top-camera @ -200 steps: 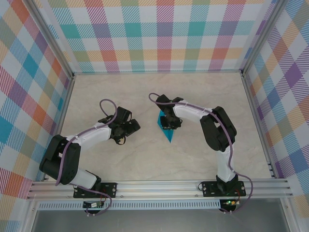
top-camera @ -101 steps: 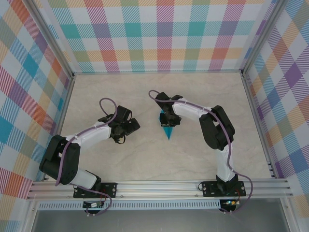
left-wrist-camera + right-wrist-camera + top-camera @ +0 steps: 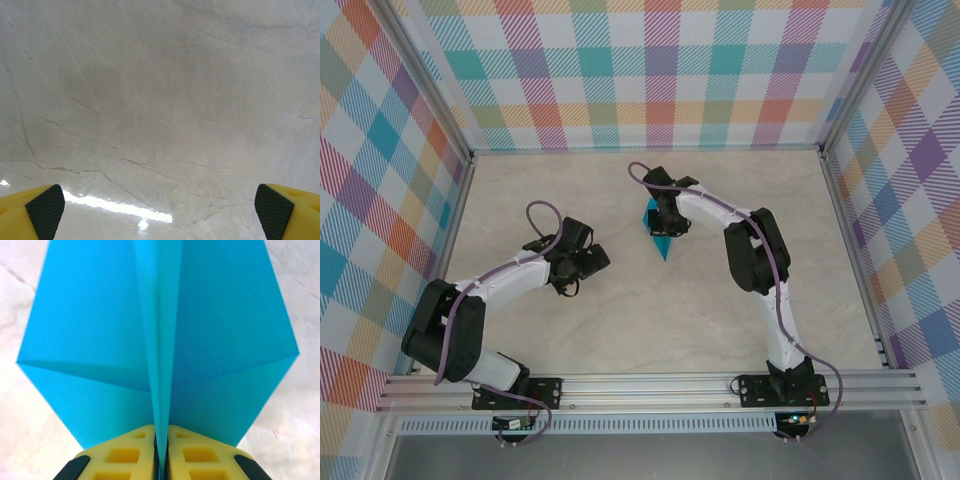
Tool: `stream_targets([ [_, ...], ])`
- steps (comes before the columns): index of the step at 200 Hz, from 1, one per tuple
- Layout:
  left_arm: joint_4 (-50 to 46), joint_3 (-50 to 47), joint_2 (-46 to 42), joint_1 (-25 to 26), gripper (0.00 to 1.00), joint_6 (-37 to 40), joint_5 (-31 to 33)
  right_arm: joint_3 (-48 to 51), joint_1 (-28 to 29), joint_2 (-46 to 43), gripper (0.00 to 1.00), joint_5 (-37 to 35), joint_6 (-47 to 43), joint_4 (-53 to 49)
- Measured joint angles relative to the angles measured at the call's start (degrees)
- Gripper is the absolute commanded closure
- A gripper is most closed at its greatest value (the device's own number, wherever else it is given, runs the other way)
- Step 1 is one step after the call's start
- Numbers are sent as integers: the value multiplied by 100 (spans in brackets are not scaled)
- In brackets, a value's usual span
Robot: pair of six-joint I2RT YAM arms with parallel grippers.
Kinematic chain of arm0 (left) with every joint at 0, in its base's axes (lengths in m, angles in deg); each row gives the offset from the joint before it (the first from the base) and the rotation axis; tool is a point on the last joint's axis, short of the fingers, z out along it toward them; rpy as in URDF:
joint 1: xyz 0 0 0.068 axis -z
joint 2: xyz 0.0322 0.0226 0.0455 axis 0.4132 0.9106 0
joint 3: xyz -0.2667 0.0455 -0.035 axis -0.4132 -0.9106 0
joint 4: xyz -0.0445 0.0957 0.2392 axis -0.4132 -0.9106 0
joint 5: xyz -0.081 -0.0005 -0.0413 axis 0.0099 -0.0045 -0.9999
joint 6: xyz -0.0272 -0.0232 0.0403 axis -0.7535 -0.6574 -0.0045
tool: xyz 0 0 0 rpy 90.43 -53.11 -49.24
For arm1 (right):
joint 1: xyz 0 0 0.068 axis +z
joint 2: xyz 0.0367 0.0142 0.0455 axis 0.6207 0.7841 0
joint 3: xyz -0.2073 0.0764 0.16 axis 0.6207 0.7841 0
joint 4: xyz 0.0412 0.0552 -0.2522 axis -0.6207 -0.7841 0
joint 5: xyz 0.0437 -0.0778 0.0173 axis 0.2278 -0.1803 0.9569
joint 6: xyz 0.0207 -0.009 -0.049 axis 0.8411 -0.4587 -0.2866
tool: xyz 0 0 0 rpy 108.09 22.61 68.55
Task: Fold a paper plane with a square sheet of paper (pick it up from the middle)
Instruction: Move the paper plane to the top-center of the table, then reset both arms
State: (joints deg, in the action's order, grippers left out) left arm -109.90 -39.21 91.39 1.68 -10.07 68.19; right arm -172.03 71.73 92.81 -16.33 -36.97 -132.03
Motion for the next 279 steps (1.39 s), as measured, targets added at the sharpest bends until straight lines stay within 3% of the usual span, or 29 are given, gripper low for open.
stream_targets([
  [76,-61,57,0,0,0,76,4,-188,-55,175,77,59,116,-105],
  [127,-610,931,0,0,0,415,542,-297,-55,-149,47,52,210,-319],
  [156,-951,1790,-9,-48,0,850,1252,-297,-57,-1185,28,-203,184,-339],
  [172,-992,2076,-70,-125,0,1174,1641,-179,-87,-1939,13,-518,83,-199],
  [187,-946,2122,-221,-223,0,1526,1982,295,-129,-2752,0,-951,-52,164],
  [217,-529,1777,-610,-518,0,2140,2553,1792,-579,-4050,0,-1690,-326,966],
  [255,219,815,-1014,-1126,0,2516,3178,3871,-1532,-4765,0,-2317,-584,2076],
  [279,1237,-192,-1211,-1331,0,3008,3379,5250,-1980,-5187,0,-2507,-780,2968],
])
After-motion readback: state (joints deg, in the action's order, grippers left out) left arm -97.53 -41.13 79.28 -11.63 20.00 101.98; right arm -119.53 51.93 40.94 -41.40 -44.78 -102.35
